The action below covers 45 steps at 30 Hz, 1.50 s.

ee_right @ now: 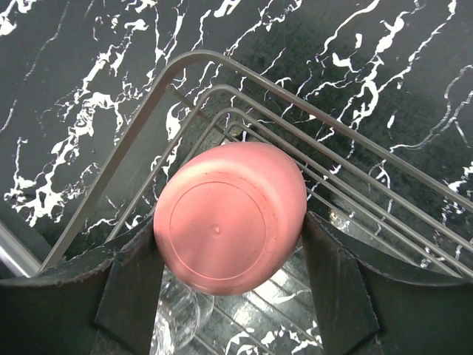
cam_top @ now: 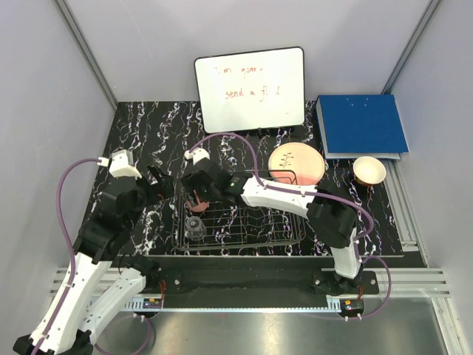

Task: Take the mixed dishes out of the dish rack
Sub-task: Pick up the cup from the dish rack.

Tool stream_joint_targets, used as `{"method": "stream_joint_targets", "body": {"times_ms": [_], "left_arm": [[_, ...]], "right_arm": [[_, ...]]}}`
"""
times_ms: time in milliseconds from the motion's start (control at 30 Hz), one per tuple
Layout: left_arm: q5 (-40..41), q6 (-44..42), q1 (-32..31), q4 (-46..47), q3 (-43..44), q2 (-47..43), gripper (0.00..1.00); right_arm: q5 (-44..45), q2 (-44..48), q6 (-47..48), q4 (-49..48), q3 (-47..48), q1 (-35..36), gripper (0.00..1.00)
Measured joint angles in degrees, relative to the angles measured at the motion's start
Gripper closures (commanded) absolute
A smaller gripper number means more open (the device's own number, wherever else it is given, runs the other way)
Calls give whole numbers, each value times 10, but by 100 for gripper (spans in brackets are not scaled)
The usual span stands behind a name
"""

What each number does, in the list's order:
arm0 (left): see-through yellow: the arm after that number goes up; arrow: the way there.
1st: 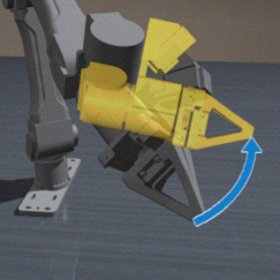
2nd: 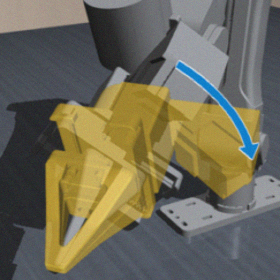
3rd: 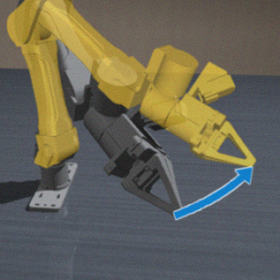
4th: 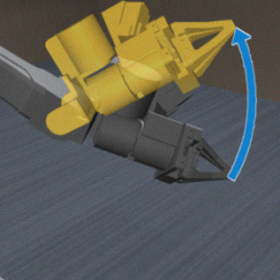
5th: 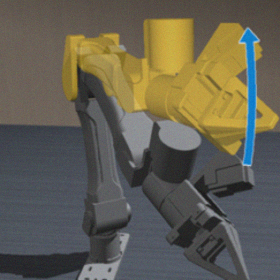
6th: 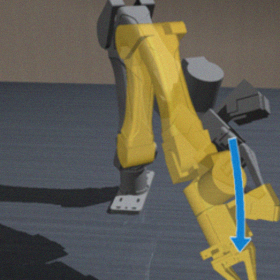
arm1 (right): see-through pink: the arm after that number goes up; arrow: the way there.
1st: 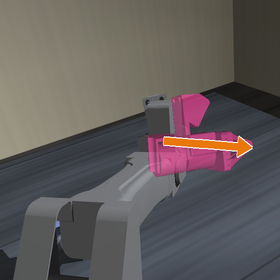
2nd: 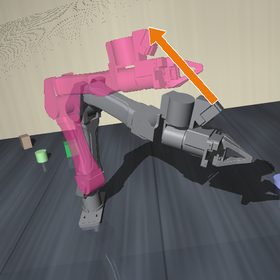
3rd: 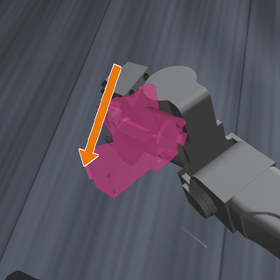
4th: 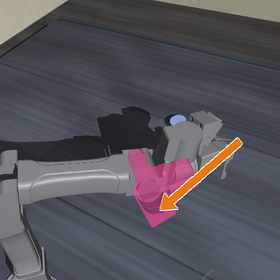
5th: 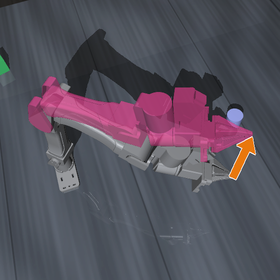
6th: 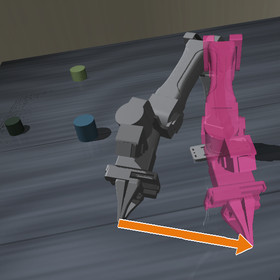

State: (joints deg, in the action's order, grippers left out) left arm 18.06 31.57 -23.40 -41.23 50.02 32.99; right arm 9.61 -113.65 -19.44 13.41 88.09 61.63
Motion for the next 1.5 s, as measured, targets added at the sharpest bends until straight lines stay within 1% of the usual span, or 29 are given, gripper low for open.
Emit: {"method": "stream_joint_targets", "body": {"times_ms": [200,300,333,367,400,433,533,567,633,700,733,800,867,933,967,1067,1100,1167,1233,1367,1500], "left_arm": [[0,0,0,2,0,2,1],[0,-3,0,5,0,9,1],[0,-3,0,7,0,12,1],[0,-5,0,9,2,18,1],[0,-5,0,12,3,25,1],[-1,-6,0,13,6,33,1],[-9,-6,0,30,17,52,1],[-18,-5,0,44,19,57,1],[-45,3,0,80,19,61,1],[-90,17,0,131,15,59,1],[-116,30,0,178,4,54,1],[-169,62,2,274,-32,40,1],[-236,108,9,409,-91,31,1],[-304,170,19,539,-142,46,1],[-346,210,23,626,-164,74,3],[-424,315,28,814,-190,172,9],[-443,345,29,867,-197,203,9],[-469,395,29,944,-212,245,9],[-482,423,30,986,-221,260,9],[-499,451,30,1050,-225,259,9],[-511,469,30,1090,-225,262,9]], "right_arm": [[5,51,0,20,-6,0,41],[12,100,0,37,-7,0,48],[16,118,0,39,-7,0,63],[24,141,0,45,-8,0,73],[38,167,1,50,-9,0,89],[50,195,1,52,-10,0,100],[78,287,-15,57,-22,-13,100],[73,319,-27,50,-33,-27,100],[59,385,-59,30,-70,-79,100],[43,446,-95,-5,-130,-145,100],[31,473,-116,-31,-171,-177,100],[-2,502,-147,-62,-228,-210,100],[-50,513,-180,-111,-284,-229,100],[-104,513,-216,-161,-332,-243,100],[-134,513,-236,-193,-360,-252,100],[-184,513,-282,-261,-402,-269,100],[-198,513,-294,-283,-410,-272,100],[-217,514,-313,-324,-417,-275,100],[-231,518,-326,-355,-419,-276,100],[-254,528,-340,-403,-419,-276,100],[-274,520,-356,-441,-419,-276,100]]}}
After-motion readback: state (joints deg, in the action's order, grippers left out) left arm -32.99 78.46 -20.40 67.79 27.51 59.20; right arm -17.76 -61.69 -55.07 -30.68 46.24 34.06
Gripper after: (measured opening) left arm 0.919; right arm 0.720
